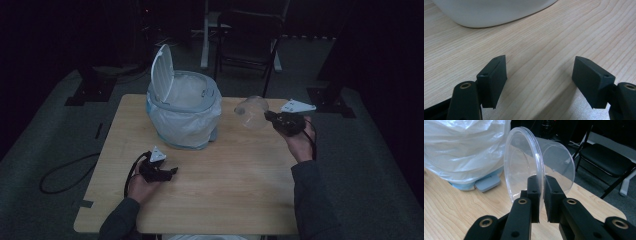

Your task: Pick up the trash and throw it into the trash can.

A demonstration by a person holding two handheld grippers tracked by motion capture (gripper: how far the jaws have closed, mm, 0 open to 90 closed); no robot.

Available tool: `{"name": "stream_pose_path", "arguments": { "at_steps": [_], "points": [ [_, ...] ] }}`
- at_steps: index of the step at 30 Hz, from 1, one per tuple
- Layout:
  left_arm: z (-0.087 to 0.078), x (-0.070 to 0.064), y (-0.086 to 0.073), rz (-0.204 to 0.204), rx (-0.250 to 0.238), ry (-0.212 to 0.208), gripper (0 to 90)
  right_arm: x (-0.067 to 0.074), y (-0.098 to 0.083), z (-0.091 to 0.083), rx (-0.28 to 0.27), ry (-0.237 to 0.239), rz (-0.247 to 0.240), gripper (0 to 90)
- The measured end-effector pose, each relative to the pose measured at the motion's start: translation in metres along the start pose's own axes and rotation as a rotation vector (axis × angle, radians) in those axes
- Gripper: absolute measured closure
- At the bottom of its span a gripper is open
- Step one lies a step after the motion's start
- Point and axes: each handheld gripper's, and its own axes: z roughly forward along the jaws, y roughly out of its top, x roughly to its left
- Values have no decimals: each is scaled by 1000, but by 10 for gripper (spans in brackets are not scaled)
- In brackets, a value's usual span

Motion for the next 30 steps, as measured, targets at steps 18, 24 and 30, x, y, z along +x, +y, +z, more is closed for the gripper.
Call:
{"name": "stream_pose_path", "arguments": {
  "at_steps": [18,24,30],
  "points": [
    [0,0,0,-3,-2,-1,288,0,17,-8,-18,7,-29,833],
    [0,0,0,-4,-3,-1,287,-1,22,-12,-29,10,-32,833],
    [0,0,0,-3,-2,0,287,-1,27,-16,-31,9,-40,833]
  ]
}}
